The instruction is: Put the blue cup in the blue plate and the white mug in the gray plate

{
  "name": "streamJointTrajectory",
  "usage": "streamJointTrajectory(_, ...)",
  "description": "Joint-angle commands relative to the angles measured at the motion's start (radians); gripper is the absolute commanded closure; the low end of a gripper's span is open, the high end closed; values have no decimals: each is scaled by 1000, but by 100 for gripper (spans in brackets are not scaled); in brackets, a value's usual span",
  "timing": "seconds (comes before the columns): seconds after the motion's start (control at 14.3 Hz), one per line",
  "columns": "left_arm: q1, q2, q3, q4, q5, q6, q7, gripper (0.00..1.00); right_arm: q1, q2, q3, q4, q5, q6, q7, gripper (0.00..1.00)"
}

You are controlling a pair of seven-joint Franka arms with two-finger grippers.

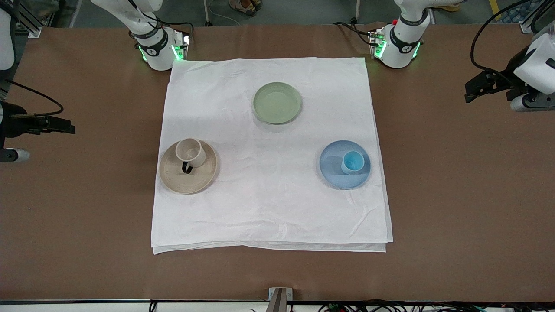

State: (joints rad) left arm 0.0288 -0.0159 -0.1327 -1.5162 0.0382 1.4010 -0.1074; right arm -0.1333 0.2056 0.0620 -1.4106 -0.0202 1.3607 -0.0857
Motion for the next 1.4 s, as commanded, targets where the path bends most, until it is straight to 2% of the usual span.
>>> streamJointTrajectory(0.0,-26,-38,31,-61,-21,10,20,0,87,-78,-89,-66,14,7,15,0)
streamJointTrajectory(0.07,-23,-51,31,-79,-35,24,20,0,151,-107,-161,-100,16,33,15,0)
streamJointTrajectory(0.14,-18,-62,31,-99,-52,33,20,0,161,-132,-174,-119,16,43,15,0)
streamJointTrajectory(0.84,-10,-93,30,-114,-52,101,17,0,158,-391,-146,-327,-9,93,15,0)
streamJointTrajectory(1.33,-10,-61,31,-73,-31,116,17,0,143,-404,-113,-338,14,109,55,0)
